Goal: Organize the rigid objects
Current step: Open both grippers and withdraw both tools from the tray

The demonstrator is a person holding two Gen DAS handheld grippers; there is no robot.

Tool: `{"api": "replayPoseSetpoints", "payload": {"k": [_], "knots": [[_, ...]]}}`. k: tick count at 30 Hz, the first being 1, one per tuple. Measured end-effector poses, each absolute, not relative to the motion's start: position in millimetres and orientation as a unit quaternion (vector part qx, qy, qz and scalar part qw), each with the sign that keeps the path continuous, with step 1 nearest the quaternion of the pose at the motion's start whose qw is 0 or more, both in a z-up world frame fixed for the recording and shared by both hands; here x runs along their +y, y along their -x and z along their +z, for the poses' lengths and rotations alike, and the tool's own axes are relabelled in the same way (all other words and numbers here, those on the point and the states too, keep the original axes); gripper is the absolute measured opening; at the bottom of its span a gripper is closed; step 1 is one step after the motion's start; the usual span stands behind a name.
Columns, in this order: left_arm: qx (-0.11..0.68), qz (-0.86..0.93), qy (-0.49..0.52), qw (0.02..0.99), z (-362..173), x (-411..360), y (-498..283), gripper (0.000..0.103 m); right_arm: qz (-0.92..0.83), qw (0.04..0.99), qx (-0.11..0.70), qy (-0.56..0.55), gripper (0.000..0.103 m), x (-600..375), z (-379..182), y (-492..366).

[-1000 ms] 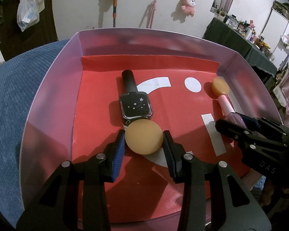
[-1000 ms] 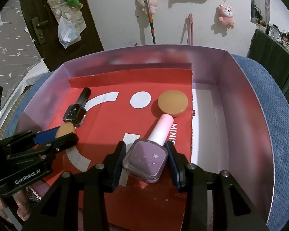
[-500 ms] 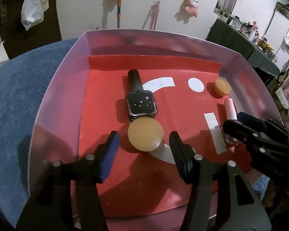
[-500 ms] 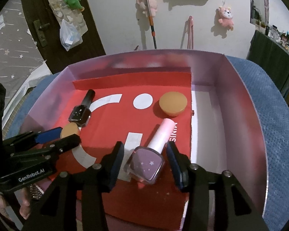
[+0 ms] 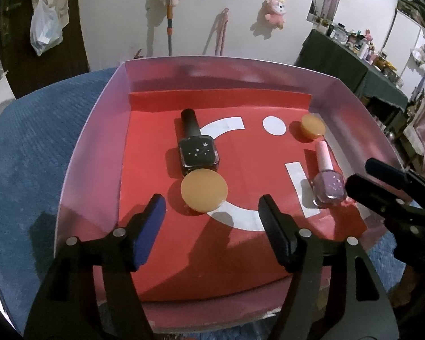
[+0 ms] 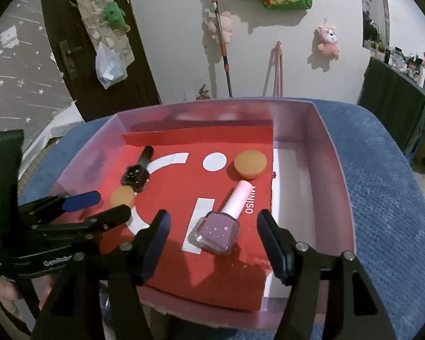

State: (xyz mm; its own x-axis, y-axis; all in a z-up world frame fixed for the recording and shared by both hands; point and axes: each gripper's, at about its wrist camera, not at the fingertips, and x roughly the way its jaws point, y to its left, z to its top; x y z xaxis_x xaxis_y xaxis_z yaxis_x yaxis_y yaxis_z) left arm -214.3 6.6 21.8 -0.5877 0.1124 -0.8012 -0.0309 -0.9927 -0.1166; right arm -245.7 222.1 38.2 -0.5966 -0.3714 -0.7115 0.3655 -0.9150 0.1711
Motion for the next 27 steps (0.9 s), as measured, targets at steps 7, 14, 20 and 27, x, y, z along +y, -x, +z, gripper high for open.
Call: {"api": "replayPoseSetpoints", "payload": {"k": [7, 14, 20, 27], "knots": [[-0.051, 0.891, 0.449, 0.048, 26.1, 5.3, 206.1, 0.075, -0.899, 0.213, -0.010, -0.382, 0.082, 225.9, 47.6, 231.1], [-0.035, 0.898, 0.434, 0.055, 35.2, 13.2, 193.0, 0.089, -0.903, 0.220, -0.022, -0.368, 0.091, 230.0, 55.2, 219.8], [-0.039, 0.903, 0.423, 0.054, 42.4, 10.1, 184.0, 0.097, -0.906, 0.223, -0.032, -0.359, 0.098, 236.1, 61.5, 210.9], [-0.053, 0.910, 0.409, 0.051, 46.7, 0.4, 170.8, 0.103, -0.909, 0.232, -0.036, -0.345, 0.103, 233.1, 67.3, 199.7]]}}
